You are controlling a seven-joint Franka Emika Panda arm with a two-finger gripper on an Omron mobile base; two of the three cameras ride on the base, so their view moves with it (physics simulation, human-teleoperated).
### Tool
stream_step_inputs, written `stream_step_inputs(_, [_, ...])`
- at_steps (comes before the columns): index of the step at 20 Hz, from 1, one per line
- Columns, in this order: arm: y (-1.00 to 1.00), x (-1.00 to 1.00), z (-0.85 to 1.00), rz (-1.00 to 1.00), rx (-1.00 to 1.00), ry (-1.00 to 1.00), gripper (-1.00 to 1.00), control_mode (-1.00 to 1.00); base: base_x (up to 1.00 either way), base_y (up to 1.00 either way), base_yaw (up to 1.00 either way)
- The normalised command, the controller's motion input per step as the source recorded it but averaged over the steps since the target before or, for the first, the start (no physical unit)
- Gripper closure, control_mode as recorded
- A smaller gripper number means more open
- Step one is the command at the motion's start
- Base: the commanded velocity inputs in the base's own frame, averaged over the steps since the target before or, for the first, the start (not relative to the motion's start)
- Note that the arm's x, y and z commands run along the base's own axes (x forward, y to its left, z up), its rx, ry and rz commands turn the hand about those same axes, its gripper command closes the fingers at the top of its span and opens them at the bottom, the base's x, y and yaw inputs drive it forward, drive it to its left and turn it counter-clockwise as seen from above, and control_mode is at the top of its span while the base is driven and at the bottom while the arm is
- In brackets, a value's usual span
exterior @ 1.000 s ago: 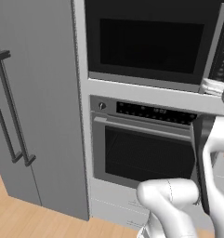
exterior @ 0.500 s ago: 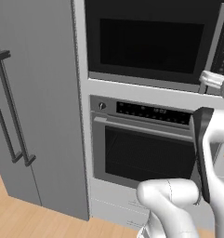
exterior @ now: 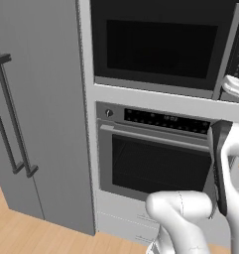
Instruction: Pick the bell pepper from the sink and place it in the bowl. Then pick the bowl and place it in the microwave. Then close the microwave door and press the start button.
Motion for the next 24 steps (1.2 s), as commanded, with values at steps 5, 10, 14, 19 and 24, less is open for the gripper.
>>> stream_step_inputs(5, [0.0,0.0,-0.22,0.0,0.0,0.0,1.0,-1.0,0.0,0.0,0.0])
stream_step_inputs(10, [0.0,0.0,-0.12,0.0,0.0,0.0,1.0,-1.0,0.0,0.0,0.0])
stream_step_inputs(14, [0.0,0.06,-0.24,0.0,-0.01,0.02,1.0,-1.0,0.0,0.0,0.0])
stream_step_inputs(19, [0.0,0.25,-0.16,0.02,-0.01,0.01,1.0,-1.0,0.0,0.0,0.0])
stream_step_inputs(24, [0.0,0.31,0.0,0.06,0.0,0.0,1.0,-1.0,0.0,0.0,0.0])
